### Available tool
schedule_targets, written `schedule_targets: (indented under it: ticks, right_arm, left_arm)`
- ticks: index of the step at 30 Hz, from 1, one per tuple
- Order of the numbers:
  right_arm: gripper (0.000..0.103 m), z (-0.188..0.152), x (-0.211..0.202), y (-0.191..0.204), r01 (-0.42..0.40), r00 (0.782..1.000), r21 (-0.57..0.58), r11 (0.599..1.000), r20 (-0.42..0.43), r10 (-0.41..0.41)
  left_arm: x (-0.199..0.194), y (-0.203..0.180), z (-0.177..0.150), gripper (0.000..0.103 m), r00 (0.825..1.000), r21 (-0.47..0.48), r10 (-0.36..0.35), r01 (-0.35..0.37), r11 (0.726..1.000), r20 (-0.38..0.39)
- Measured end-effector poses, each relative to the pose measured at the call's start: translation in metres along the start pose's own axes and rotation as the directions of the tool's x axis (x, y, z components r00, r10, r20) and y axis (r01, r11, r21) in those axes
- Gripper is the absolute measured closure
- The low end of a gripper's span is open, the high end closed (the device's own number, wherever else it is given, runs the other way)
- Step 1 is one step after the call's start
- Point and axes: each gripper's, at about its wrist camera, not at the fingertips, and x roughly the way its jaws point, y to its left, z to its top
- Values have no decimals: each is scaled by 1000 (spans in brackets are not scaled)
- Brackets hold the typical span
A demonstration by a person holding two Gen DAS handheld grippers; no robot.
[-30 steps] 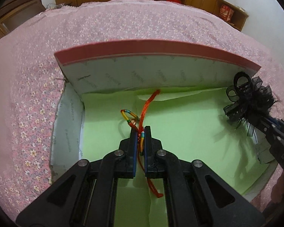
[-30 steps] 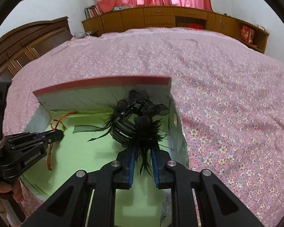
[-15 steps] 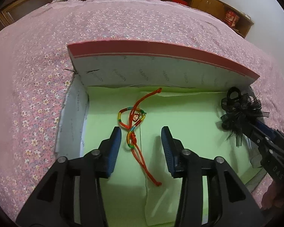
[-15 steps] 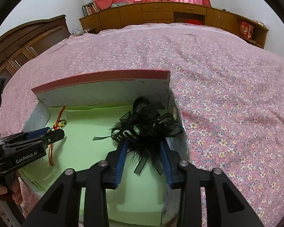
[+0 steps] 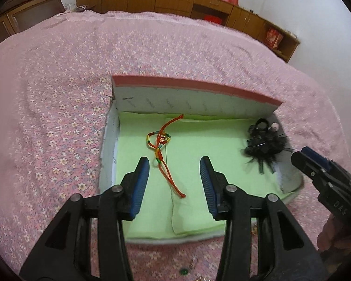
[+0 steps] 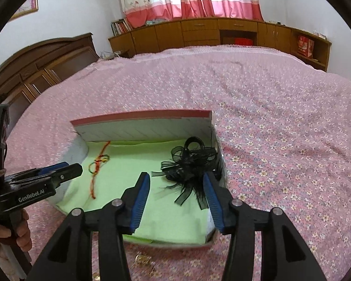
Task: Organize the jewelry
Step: 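Withdraw both grippers from the box toward the remaining jewelry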
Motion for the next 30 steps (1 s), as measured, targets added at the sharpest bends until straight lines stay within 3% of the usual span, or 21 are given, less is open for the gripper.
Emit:
schedule_targets:
  ticks: [15, 22, 30]
  right_arm:
    - [51, -22, -67, -5, -21, 998, 32, 999, 52, 20]
    - [50, -45, -83, -8, -10, 1000, 29, 1000, 18, 9]
    - [50, -75, -87, -7, -7, 999, 2, 1000, -52, 7]
  left_arm:
    - [-69, 1, -54, 66, 998, 35, -28, 26, 999, 51]
    - [-92, 3, -90, 66, 999, 19, -21, 20, 1000, 37]
    - [-103, 3, -98, 66, 1000, 0, -24, 24, 1000, 6]
